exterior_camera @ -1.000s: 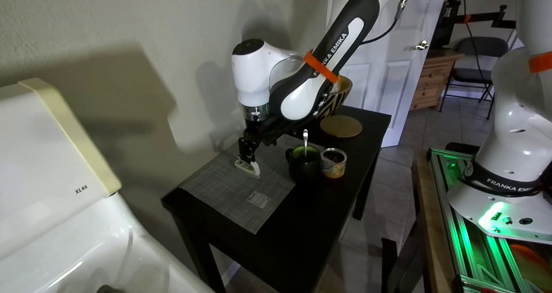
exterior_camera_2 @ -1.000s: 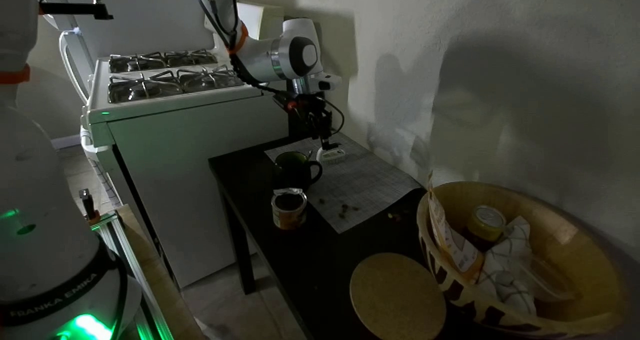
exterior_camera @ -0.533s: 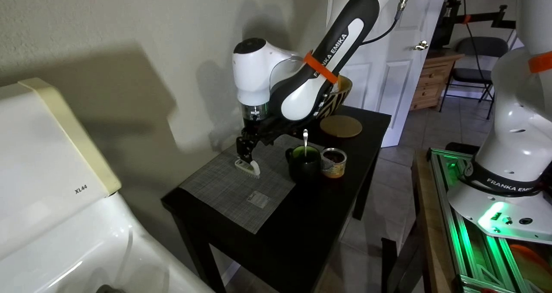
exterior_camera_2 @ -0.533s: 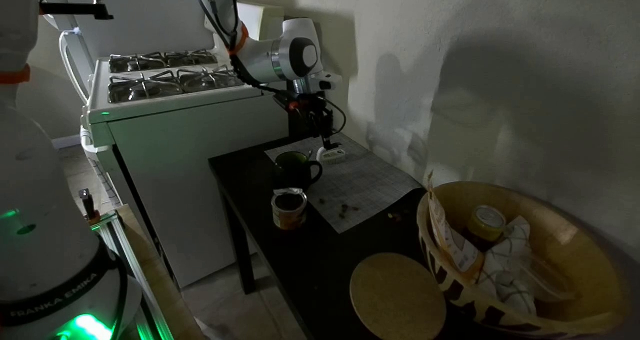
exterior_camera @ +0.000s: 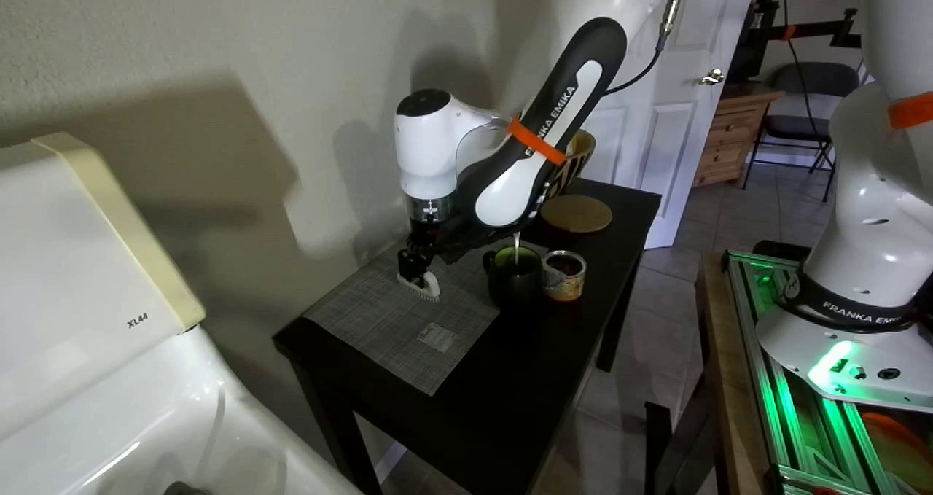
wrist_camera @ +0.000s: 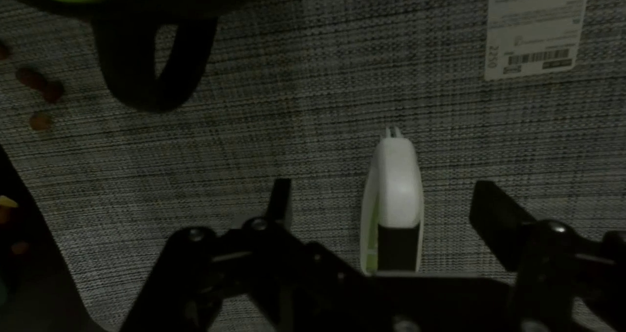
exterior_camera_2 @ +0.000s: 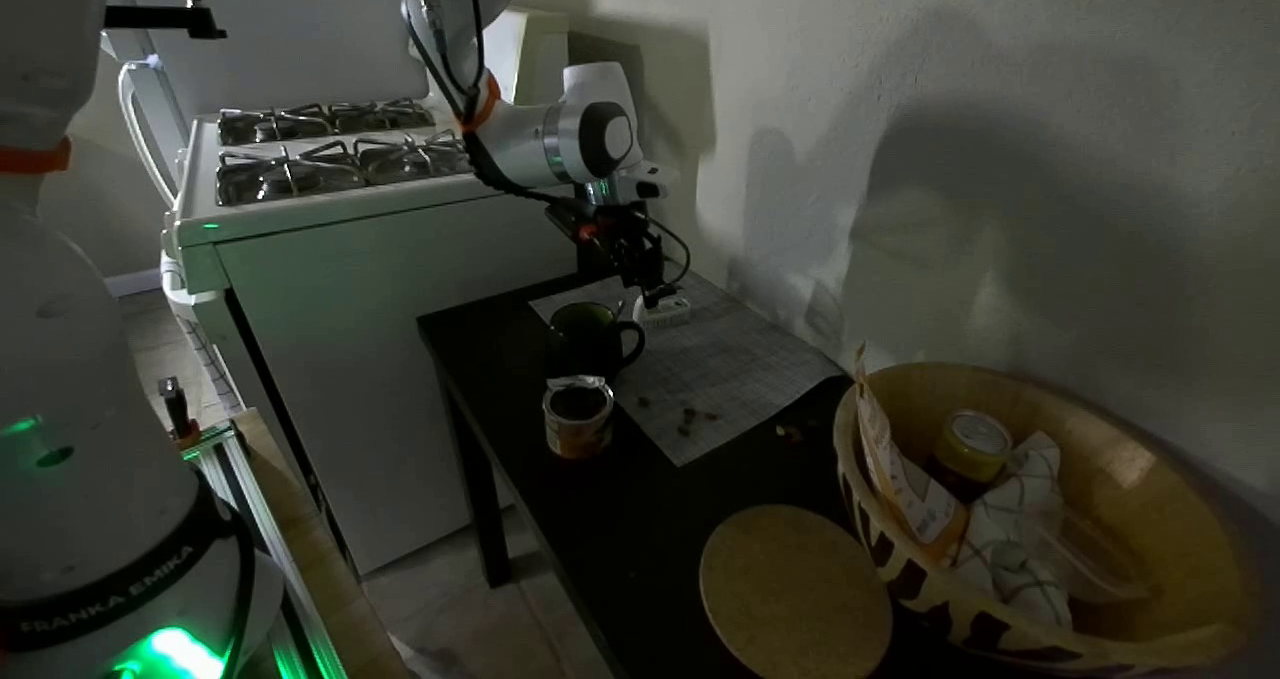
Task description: Transfer the small brush to the bowl
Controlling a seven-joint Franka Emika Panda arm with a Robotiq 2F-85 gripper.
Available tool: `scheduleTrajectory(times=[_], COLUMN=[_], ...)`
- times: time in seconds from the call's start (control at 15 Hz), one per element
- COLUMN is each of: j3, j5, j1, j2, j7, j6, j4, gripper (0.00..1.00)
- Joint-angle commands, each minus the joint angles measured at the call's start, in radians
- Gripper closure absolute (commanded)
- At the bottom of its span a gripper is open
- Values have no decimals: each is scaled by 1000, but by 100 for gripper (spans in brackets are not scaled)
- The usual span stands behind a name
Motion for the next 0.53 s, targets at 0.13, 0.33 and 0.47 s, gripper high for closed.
scheduleTrajectory(times=[0.13,0.33,0.47], j3=[-47,-58,-61], j5=[11,20,24], j1=[43,55,64], j2=[98,124,120], j7=[45,41,36], j6=[72,65,53], j4=[64,95,96], gripper=[36,59,71])
